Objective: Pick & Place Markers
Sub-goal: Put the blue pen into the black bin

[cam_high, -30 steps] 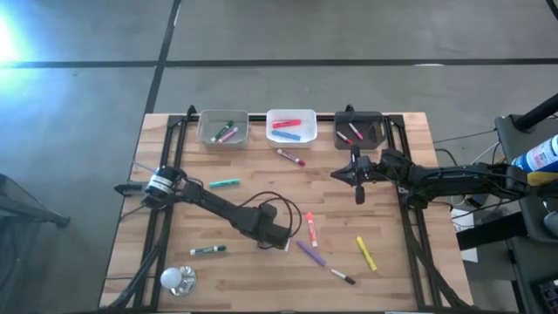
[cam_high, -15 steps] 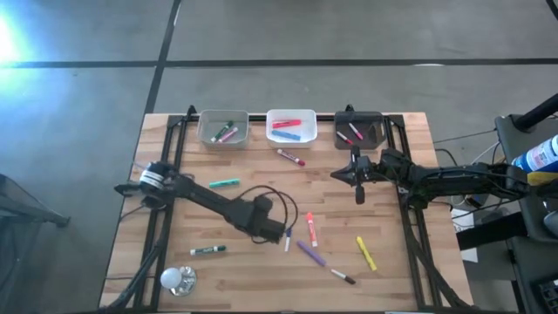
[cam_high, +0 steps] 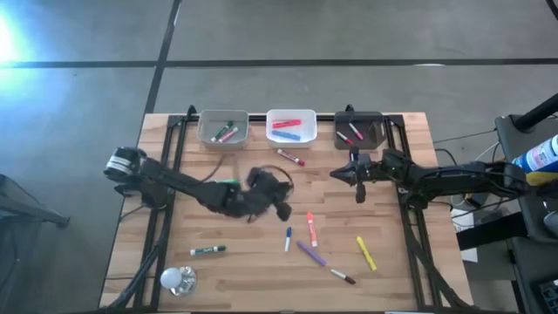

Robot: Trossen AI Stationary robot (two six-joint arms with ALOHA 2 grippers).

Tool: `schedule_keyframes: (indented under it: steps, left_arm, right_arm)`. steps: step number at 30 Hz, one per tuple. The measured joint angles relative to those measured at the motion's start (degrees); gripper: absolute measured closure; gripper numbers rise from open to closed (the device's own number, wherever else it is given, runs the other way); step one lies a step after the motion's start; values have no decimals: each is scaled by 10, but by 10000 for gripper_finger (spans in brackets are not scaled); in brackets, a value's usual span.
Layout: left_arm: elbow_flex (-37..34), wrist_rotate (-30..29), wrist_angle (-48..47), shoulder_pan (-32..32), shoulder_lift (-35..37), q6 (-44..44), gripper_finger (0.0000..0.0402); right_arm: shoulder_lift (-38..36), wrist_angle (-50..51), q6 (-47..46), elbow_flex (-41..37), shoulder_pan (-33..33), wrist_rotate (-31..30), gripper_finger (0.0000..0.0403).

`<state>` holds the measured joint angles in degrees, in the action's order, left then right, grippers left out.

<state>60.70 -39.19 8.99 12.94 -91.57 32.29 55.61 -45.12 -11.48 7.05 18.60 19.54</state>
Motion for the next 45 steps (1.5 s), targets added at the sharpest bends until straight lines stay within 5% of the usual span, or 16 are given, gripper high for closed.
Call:
schedule_keyframes:
  steps: [3,7,15,27,34,43,45]
  left_arm:
    - [-82,135,255,-44,5,-84,376]
    - [-143,259,401,-112,1,-98,376]
    - [-149,363,456,-184,1,-138,376]
    - [-146,382,454,-202,1,-159,376]
    - [-147,383,452,-204,1,-164,376]
    - [-150,383,441,-204,2,-174,367]
    - [-150,385,409,-204,13,-174,351]
  right_arm:
    - [25,-43,-34,0,-9,2,384]
    - [71,-117,-65,0,-24,3,353]
    - [169,-140,-83,80,-29,-2,276]
    - [293,-138,-82,219,-28,1,212]
    - [341,-138,-71,264,-29,20,232]
    - [322,-132,-62,258,-28,20,364]
    - [308,-103,-51,255,-27,20,367]
